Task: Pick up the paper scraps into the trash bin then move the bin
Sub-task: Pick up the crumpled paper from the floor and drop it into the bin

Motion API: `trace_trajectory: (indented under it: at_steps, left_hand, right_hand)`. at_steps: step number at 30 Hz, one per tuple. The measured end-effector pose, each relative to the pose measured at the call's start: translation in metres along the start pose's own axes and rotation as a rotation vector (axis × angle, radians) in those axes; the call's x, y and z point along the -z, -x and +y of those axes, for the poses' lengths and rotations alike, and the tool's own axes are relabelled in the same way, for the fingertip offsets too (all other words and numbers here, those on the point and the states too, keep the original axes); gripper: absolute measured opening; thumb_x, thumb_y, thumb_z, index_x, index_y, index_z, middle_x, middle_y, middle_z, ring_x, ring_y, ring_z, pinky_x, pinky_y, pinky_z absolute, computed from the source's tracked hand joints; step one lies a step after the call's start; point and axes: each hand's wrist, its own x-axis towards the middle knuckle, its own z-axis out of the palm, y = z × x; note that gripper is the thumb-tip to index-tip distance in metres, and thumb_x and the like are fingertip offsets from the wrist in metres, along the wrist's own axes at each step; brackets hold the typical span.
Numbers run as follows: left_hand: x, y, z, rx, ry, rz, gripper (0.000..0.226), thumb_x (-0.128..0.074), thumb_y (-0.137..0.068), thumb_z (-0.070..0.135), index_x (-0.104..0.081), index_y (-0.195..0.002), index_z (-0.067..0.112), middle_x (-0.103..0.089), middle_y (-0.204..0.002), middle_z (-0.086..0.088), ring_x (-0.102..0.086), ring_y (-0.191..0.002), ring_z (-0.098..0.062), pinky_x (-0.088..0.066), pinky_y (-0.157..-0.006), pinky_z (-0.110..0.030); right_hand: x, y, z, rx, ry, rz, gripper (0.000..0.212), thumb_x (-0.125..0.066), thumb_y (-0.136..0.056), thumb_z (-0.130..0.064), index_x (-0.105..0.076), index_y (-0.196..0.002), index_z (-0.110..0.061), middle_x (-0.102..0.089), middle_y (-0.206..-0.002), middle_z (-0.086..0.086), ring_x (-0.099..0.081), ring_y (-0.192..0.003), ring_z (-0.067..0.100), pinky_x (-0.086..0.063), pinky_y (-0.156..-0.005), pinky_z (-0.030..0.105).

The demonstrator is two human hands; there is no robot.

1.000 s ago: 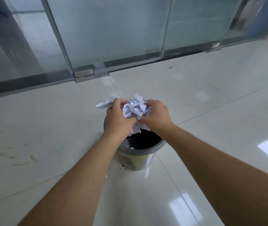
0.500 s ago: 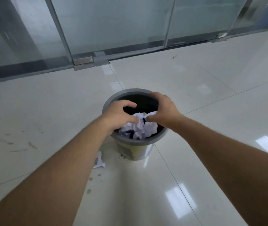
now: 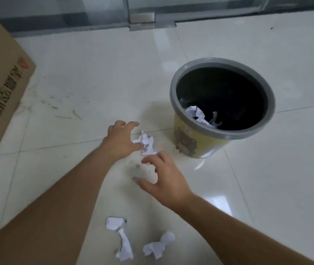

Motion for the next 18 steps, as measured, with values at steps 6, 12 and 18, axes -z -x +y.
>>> trace_trajectory:
  at_steps: [6,12,18]
  left_hand:
    - [-0.063,-0.02,-0.004,-0.085,-0.212,-0.154,0.081,-0.073,-0.078,0.043,-0.033,-0.149,0.044,-0.007,-0.167,-0.003,-0.008,-0.151,-0.032,-0.028,-0.114,-0.062]
    - [-0.091,-0.035,-0.001,-0.178,-0.513,-0.219,0.053,-0.06,-0.087,0.051,-0.046,-0.137,0.044,-0.01,-0.165,-0.005,-0.015,-0.149,-0.038,-0.032,-0.106,-0.068]
    - [-0.085,0.005,-0.058,-0.261,-0.603,-0.134,0.028,-0.05,-0.096,0.028,-0.062,-0.12,0.022,-0.042,-0.143,-0.009,-0.046,-0.119,-0.032,-0.055,-0.08,-0.044]
  right_hand:
    - [-0.041,0.069,0.08,-0.212,0.255,-0.509,0.11,-0.081,-0.05,-0.064,-0.024,-0.141,-0.041,-0.029,-0.139,0.002,-0.034,-0.128,0.026,-0.044,-0.102,0.042]
    - [-0.054,0.087,0.093,-0.066,0.39,-0.62,0.117,-0.088,-0.055,-0.044,-0.013,-0.145,-0.04,-0.017,-0.151,0.011,-0.026,-0.133,0.032,-0.042,-0.102,0.051]
    - [-0.077,0.091,0.097,-0.141,0.399,-0.613,0.109,-0.089,-0.057,-0.029,-0.019,-0.141,-0.036,-0.017,-0.15,0.011,-0.027,-0.133,0.031,-0.05,-0.093,0.049]
